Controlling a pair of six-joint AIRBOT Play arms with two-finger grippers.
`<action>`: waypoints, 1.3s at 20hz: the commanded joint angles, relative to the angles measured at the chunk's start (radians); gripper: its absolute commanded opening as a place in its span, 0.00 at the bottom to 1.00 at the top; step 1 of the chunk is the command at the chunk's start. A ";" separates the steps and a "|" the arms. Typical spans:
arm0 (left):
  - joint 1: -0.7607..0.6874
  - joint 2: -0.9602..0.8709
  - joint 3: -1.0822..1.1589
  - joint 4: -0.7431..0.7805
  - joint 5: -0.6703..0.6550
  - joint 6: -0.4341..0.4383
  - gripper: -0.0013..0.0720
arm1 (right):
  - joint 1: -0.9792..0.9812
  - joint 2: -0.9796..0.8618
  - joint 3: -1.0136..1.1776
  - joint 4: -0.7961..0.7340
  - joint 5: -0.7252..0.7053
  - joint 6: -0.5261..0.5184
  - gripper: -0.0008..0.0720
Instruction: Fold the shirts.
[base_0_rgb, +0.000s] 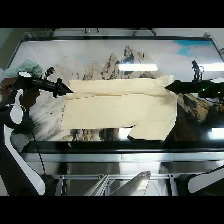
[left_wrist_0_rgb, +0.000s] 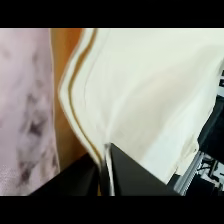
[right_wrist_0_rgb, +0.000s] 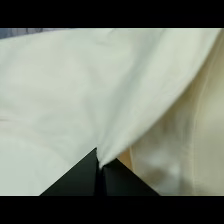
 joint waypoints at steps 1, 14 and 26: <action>0.000 -0.001 0.039 0.056 -0.036 -0.045 0.41 | -0.016 0.005 0.002 -0.010 0.056 0.032 0.26; 0.174 0.415 -0.498 0.247 -0.072 -0.012 0.41 | -0.307 0.383 -0.466 -0.426 0.259 0.362 0.59; 0.161 0.465 -0.780 0.242 0.120 0.016 0.42 | 0.030 0.457 -0.777 -0.072 -0.037 0.330 0.31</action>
